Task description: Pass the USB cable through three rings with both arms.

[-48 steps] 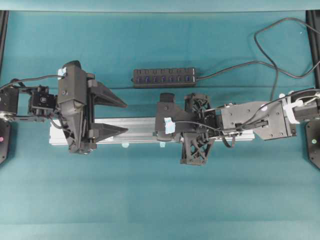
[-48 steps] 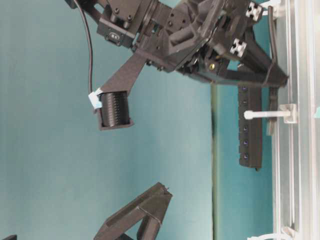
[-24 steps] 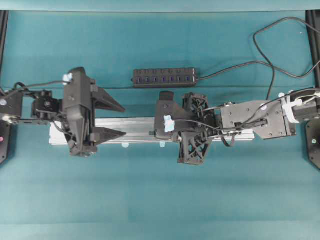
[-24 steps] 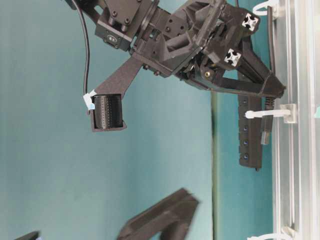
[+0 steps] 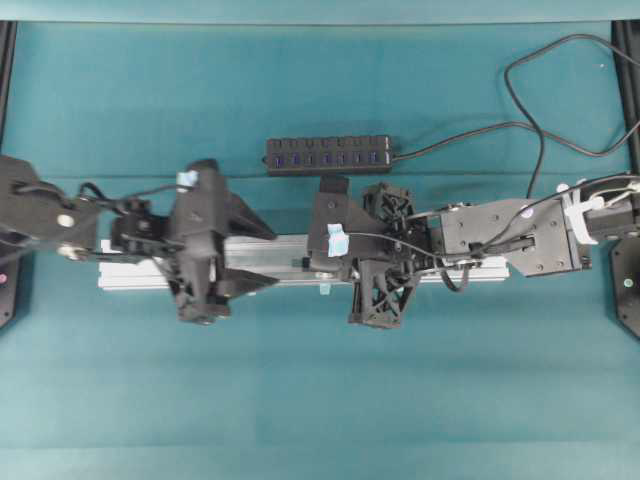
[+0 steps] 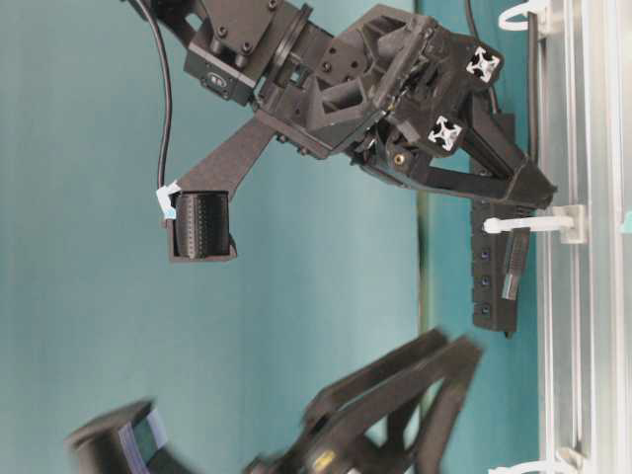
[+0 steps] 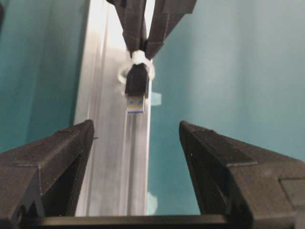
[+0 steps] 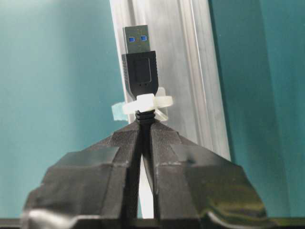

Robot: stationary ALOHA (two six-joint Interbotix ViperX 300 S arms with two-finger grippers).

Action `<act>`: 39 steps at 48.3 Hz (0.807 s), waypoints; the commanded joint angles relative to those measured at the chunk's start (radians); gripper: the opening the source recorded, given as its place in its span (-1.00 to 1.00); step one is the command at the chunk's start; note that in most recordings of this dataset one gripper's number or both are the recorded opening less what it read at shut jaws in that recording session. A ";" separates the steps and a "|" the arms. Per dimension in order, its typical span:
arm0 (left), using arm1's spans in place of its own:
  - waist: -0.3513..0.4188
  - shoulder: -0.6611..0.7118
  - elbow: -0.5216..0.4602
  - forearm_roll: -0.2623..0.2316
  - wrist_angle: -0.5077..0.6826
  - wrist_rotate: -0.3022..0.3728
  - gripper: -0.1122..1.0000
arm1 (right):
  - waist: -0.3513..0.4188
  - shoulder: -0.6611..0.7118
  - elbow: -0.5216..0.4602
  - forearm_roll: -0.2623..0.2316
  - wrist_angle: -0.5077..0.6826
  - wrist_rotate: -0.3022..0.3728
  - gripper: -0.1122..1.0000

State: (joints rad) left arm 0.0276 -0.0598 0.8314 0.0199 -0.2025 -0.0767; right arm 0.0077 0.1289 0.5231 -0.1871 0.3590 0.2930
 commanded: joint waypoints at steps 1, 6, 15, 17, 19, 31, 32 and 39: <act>-0.003 0.035 -0.037 0.002 -0.040 0.000 0.60 | 0.003 -0.005 -0.015 0.003 -0.008 0.015 -0.95; -0.003 0.078 -0.071 0.002 -0.057 0.000 0.60 | 0.003 -0.005 -0.015 0.003 -0.008 0.015 -0.95; -0.003 0.138 -0.106 0.002 -0.055 0.000 0.60 | 0.003 -0.005 -0.015 0.003 -0.014 0.015 -0.95; -0.003 0.150 -0.109 0.000 -0.055 0.000 0.59 | 0.003 -0.005 -0.015 0.003 -0.014 0.015 -0.95; -0.003 0.158 -0.110 0.000 -0.055 0.000 0.59 | 0.003 -0.005 -0.015 0.003 -0.014 0.015 -0.95; 0.000 0.176 -0.127 0.002 -0.055 0.000 0.58 | 0.003 -0.003 -0.015 0.003 -0.014 0.014 -0.95; 0.000 0.178 -0.127 0.000 -0.055 0.000 0.58 | 0.005 -0.003 -0.015 0.003 -0.014 0.015 -0.95; 0.000 0.179 -0.129 0.000 -0.055 0.000 0.57 | 0.005 -0.003 -0.015 0.003 -0.014 0.014 -0.95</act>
State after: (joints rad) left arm 0.0276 0.1258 0.7164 0.0184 -0.2485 -0.0767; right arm 0.0077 0.1304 0.5231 -0.1856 0.3513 0.2945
